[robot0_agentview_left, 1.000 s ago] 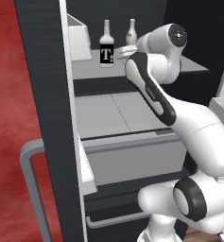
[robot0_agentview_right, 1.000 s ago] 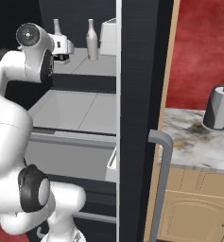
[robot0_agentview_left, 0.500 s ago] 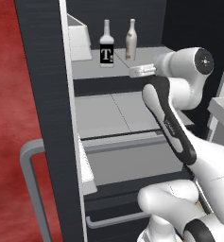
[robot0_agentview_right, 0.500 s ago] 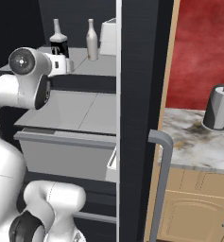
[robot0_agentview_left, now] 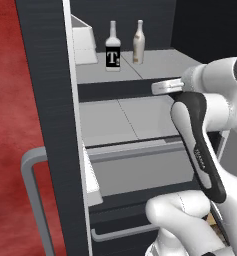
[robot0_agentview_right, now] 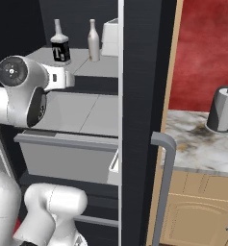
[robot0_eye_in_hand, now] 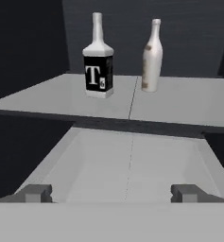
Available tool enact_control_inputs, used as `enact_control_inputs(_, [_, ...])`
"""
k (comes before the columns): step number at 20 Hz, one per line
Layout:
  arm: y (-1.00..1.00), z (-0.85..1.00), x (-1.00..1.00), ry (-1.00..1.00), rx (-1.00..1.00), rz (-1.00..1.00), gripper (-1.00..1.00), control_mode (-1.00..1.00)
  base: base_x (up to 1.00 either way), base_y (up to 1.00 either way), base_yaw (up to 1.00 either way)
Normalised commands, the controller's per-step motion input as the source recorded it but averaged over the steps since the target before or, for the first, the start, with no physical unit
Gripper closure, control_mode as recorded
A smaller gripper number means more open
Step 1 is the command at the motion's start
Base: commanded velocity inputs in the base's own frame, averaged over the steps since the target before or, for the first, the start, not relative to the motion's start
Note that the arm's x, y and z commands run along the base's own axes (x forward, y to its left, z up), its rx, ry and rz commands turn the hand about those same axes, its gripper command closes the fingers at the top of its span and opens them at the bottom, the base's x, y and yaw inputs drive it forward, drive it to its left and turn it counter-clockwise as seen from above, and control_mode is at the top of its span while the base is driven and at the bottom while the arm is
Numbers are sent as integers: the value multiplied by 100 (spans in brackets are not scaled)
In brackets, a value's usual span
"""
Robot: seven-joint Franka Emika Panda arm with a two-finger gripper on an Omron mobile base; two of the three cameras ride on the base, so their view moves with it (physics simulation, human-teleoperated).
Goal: Place the liquors on the top shelf of the fridge to keep them out of children's reach, and place the lime on lower shelves for easy access.
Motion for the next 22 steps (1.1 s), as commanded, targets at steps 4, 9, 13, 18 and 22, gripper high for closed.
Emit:
enact_control_inputs(4, [-11, 0, -63, 18, -2, -8, -100, -100, 0, 0, 0])
enact_control_inputs(9, [-14, 0, -47, 19, -1, -12, -100, -100, 0, 0, 0])
enact_control_inputs(13, [-16, 0, -46, 12, 0, -11, -100, -100, 0, 0, 0])
enact_control_inputs(18, [-11, 0, -43, 4, 0, -9, -100, -100, 0, 0, 0])
enact_control_inputs(22, [-1, 0, -43, 1, 0, -8, -100, -100, 0, 0, 0])
